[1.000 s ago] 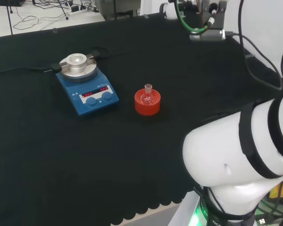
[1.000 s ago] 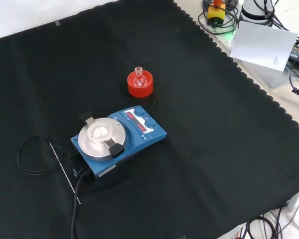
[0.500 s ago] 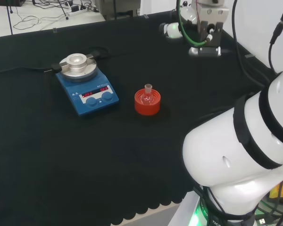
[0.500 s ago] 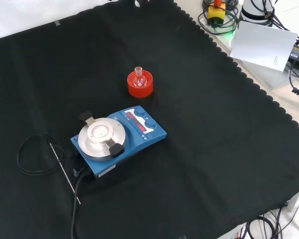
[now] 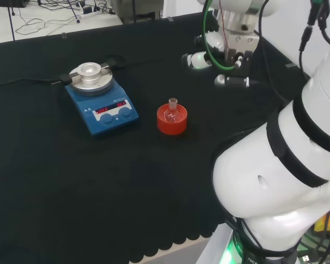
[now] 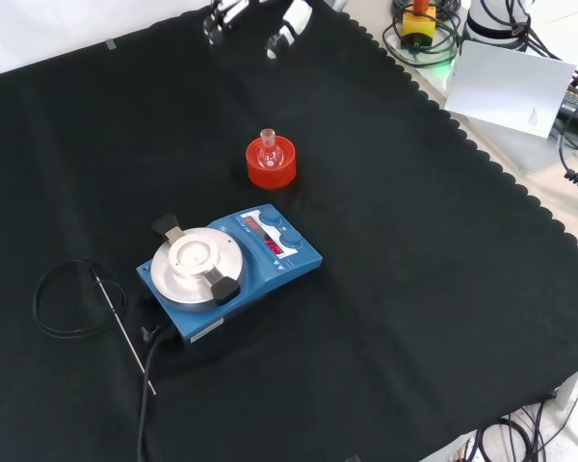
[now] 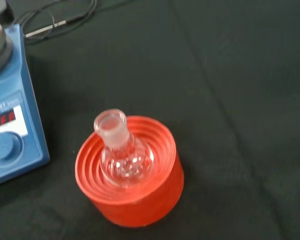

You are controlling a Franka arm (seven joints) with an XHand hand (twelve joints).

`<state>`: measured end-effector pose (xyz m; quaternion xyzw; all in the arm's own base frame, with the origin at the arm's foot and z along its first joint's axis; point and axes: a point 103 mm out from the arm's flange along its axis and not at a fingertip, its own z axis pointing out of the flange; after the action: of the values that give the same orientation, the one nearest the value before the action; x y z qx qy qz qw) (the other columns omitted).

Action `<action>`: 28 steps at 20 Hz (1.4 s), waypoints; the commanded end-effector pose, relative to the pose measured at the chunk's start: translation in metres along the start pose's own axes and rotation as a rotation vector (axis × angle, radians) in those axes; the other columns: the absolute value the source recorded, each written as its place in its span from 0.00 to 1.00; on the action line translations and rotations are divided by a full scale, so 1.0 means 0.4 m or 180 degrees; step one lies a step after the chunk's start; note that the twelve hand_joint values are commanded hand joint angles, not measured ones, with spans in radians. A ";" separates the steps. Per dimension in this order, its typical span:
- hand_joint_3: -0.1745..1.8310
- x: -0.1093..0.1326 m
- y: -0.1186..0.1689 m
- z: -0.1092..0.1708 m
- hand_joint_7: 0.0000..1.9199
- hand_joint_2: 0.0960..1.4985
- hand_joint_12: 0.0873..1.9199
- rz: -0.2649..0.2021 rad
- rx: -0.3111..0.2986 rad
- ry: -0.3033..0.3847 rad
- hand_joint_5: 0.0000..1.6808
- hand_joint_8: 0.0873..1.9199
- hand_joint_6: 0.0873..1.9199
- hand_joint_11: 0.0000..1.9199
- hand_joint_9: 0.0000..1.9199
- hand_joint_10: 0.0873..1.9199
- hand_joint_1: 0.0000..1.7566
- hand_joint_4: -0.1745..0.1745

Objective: Pick up the round-bottom flask.

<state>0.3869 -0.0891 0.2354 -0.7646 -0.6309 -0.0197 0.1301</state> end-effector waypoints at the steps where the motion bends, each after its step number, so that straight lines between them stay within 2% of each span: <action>1: 0.17 0.002 0.033 0.094 0.03 0.64 0.69 -0.0028 0.0025 0.0158 0.21 0.23 0.00 0.00 0.11 0.33 0.29 0.41; 5: 0.18 0.004 0.043 0.131 0.04 0.59 0.71 -0.0027 -0.0009 0.0193 0.23 0.25 0.00 0.00 0.12 0.33 0.32 0.41; 11: 0.18 0.012 0.059 0.182 0.04 0.53 0.73 -0.0024 0.0016 0.0117 0.25 0.28 0.00 0.00 0.14 0.34 0.44 0.38; 18: 0.38 0.004 0.074 0.213 0.04 0.38 0.72 -0.0056 0.0022 0.0083 0.30 0.31 0.00 0.00 0.14 0.34 0.51 0.38; 24: 0.42 0.009 0.079 0.245 0.04 0.35 0.71 -0.0093 -0.0071 0.0220 0.32 0.31 0.00 0.00 0.14 0.34 0.52 0.37; 28: 0.43 0.016 0.081 0.270 0.03 0.34 0.70 -0.0144 -0.0023 0.0281 0.33 0.31 0.00 0.00 0.13 0.34 0.52 0.36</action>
<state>0.4057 -0.0693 0.1394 -0.7557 -0.6367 -0.0498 0.1454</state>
